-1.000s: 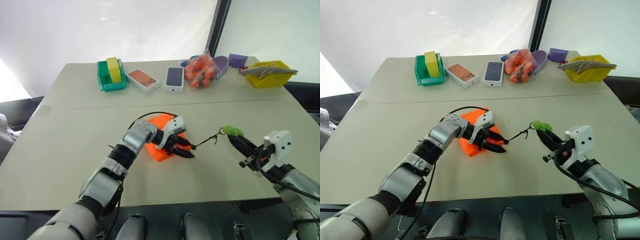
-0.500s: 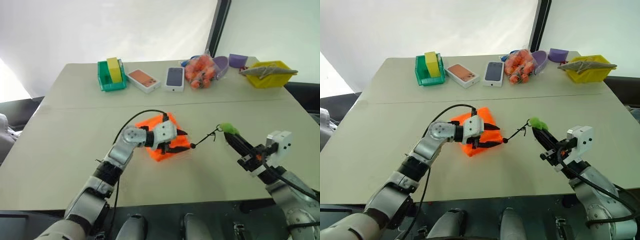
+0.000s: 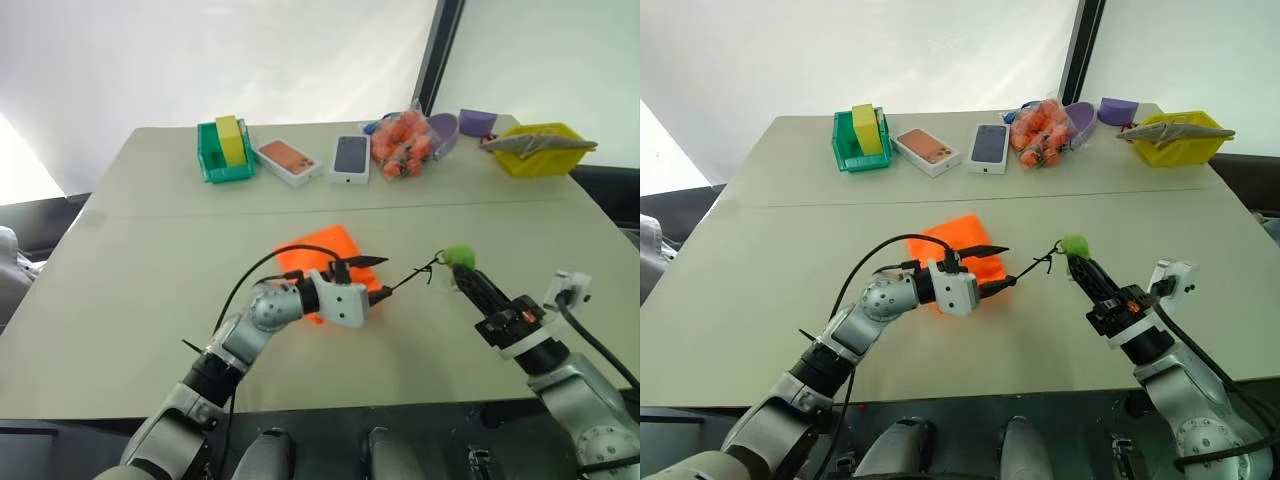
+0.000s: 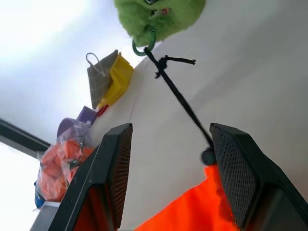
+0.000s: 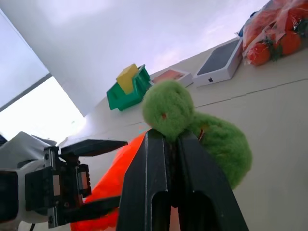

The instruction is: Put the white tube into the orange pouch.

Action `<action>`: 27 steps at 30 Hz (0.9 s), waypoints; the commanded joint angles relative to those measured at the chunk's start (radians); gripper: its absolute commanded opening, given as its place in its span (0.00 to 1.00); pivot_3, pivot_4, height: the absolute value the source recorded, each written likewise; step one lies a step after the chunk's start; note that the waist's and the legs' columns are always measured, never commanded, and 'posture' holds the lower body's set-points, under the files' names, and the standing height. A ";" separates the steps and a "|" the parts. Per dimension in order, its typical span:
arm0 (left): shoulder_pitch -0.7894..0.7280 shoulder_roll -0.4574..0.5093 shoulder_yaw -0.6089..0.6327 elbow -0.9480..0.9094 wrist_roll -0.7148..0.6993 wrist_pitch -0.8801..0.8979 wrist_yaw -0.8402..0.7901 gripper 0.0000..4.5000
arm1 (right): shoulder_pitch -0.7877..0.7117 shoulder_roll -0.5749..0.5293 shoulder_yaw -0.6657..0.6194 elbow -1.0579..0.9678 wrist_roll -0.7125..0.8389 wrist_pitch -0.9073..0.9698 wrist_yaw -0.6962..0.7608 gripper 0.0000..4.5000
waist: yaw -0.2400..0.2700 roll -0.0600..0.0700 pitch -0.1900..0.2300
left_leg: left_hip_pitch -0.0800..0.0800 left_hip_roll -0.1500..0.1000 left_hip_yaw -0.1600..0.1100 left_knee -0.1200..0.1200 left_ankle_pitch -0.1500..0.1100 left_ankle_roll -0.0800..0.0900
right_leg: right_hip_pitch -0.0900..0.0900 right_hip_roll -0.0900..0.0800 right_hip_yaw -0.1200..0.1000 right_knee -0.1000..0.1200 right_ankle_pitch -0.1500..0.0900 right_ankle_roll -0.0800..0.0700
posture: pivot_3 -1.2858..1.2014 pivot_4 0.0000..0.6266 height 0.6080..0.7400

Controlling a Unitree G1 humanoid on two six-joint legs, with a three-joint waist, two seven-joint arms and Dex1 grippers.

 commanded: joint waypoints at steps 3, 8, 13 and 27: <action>0.057 -0.015 -0.026 -0.097 0.015 0.053 0.031 0.60 | 0.036 0.009 -0.046 -0.041 0.153 0.000 -0.057 0.00 | -0.001 0.001 0.000 | 0.000 0.000 0.000 0.000 0.000 0.000 | 0.000 0.000 0.000 0.000 0.000 0.000 | 0.52 0.24 1.00; 0.094 -0.008 -0.031 -0.130 0.055 0.088 0.076 0.60 | 0.049 0.010 -0.041 -0.056 0.218 -0.009 -0.113 0.00 | 0.000 0.002 -0.001 | 0.000 0.000 0.000 0.000 0.000 0.000 | 0.001 0.000 0.000 0.000 -0.002 -0.004 | 0.52 0.24 1.00; 0.087 -0.019 -0.025 -0.121 0.105 0.093 0.161 0.60 | 0.040 0.001 -0.032 -0.061 0.243 -0.013 -0.136 0.00 | 0.001 0.003 -0.001 | 0.000 0.000 0.000 0.000 0.000 0.000 | 0.000 0.000 0.000 -0.001 -0.002 -0.003 | 0.52 0.24 1.00; 0.044 -0.045 -0.081 0.004 0.155 0.019 0.258 0.60 | -0.019 -0.002 -0.016 -0.051 0.258 -0.017 -0.166 0.00 | 0.001 0.002 -0.001 | -0.001 0.000 0.000 0.000 0.000 0.000 | 0.000 0.000 0.000 -0.001 -0.001 -0.002 | 0.52 0.24 1.00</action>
